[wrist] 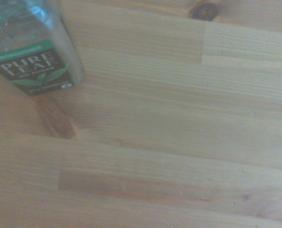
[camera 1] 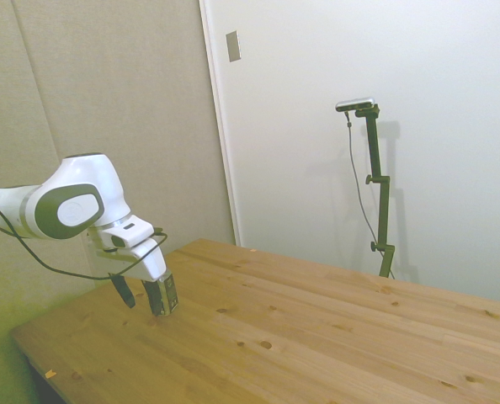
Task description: Knock down the bottle
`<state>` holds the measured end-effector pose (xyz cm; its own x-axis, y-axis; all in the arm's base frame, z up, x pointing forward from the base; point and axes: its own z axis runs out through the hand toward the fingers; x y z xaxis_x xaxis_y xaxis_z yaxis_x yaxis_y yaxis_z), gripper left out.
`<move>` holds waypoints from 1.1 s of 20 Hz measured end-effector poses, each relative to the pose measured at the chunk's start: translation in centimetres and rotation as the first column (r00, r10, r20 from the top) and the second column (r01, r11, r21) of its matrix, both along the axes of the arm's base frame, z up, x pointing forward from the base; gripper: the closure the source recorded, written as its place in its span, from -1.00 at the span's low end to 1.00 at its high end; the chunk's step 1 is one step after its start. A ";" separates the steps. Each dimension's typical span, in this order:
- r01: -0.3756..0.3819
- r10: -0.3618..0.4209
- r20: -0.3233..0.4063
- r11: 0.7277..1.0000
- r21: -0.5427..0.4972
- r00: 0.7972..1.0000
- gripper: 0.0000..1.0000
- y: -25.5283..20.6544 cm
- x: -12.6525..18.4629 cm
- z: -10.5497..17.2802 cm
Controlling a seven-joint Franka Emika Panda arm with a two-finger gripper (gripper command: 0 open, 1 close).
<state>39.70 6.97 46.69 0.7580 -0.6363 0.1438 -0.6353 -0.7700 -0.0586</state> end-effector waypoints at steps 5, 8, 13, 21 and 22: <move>-0.023 0.023 0.030 1.000 -0.008 0.999 1.00 1.1 0.4 1.4; -0.040 0.041 0.052 0.999 -0.009 0.998 1.00 2.8 1.4 2.5; -0.043 0.043 0.079 0.999 -0.004 0.996 1.00 5.9 4.2 3.1; -0.036 0.036 0.083 0.999 -0.003 0.996 1.00 8.3 7.7 3.0; -0.034 0.035 0.082 0.999 -0.003 0.996 1.00 8.6 8.2 2.9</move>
<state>47.86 15.54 49.55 0.7651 -0.6097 0.2071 -0.6015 -0.7915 -0.1082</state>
